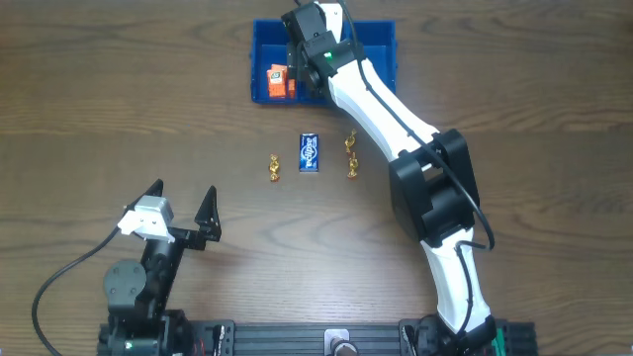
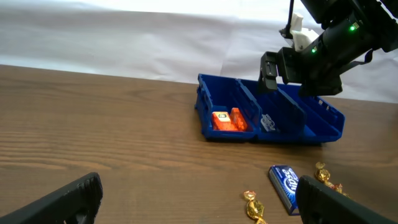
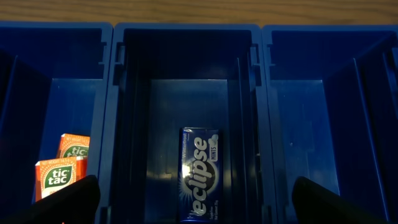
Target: Sort Candies Into Trays
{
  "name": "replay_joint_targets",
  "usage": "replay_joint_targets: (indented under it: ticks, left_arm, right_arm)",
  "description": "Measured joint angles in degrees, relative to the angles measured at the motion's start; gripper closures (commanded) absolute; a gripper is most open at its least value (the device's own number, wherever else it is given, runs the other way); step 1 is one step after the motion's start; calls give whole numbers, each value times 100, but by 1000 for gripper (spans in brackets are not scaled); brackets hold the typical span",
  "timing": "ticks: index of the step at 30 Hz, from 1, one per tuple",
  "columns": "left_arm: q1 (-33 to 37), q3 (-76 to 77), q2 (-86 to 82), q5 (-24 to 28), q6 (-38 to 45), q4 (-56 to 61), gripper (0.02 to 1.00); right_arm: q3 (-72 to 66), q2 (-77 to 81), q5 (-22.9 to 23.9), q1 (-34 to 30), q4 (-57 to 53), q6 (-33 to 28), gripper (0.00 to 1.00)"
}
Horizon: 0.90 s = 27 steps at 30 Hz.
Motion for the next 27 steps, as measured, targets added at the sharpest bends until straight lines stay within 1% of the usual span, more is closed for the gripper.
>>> replay_joint_targets:
  ticks: [8,13,16,19,22,24,25,27]
  left_arm:
    - [0,0,0,0,0,2,23]
    - [0,0,0,0,0,0,23]
    - [0,0,0,0,0,0,20]
    - [0,0,0,0,-2,0,20]
    - [0,0,0,0,0,0,20]
    - [0,0,0,0,0,0,20]
    - [0,0,0,0,0,0,20]
    - [0,0,0,0,0,0,20]
  right_arm:
    - [31,0,-4,2,-94,-7,3]
    - [37,-142,-37,50,-752,-11,1]
    - [46,-424,-214,140,-1554,59,3]
    - [79,-772,-455,323,-2516,321,3]
    - [74,-922,-715,481,-2798,490,1]
    - [-66,-957,-970,588,-2754,581,3]
    - [-98,-957,-999,599,-2730,608,1]
    - [-470,-951,-1222,678,-2509,645,1]
